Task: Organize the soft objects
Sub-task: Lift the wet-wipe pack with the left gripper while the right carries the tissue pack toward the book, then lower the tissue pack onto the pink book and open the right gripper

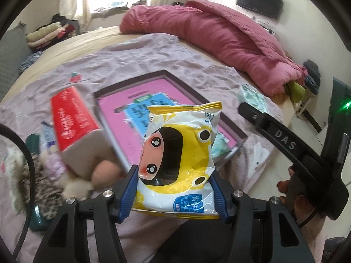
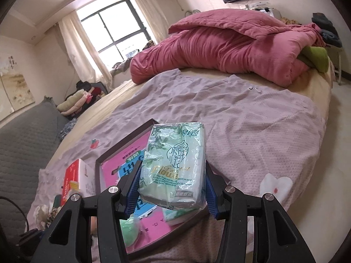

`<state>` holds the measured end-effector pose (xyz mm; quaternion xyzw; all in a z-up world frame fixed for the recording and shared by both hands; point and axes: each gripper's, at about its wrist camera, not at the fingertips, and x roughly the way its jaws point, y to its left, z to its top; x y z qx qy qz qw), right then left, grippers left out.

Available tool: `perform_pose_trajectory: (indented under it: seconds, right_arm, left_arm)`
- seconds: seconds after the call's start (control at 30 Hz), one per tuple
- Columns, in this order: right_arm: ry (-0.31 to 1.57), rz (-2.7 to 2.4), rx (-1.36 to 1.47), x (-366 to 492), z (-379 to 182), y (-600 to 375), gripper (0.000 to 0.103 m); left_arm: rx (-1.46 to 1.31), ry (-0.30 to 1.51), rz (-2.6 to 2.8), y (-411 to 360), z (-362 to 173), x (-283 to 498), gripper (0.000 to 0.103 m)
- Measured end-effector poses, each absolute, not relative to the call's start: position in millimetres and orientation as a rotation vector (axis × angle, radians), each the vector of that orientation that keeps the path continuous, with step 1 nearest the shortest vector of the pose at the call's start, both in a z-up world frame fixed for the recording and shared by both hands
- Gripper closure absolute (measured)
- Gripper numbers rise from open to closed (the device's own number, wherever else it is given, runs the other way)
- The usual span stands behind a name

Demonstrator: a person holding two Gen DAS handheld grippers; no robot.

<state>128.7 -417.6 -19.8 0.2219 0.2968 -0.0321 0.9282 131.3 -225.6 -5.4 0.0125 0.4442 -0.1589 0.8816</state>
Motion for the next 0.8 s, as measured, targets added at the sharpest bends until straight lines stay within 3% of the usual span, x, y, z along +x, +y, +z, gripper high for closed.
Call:
perform_pose_trajectory:
  seconds: [0.8]
  right_arm:
    - [0.719,-0.029,0.396,162,-43,-425,0.051]
  left_arm:
    - [0.116,1.028,-0.381,-282,-59,189,0.043]
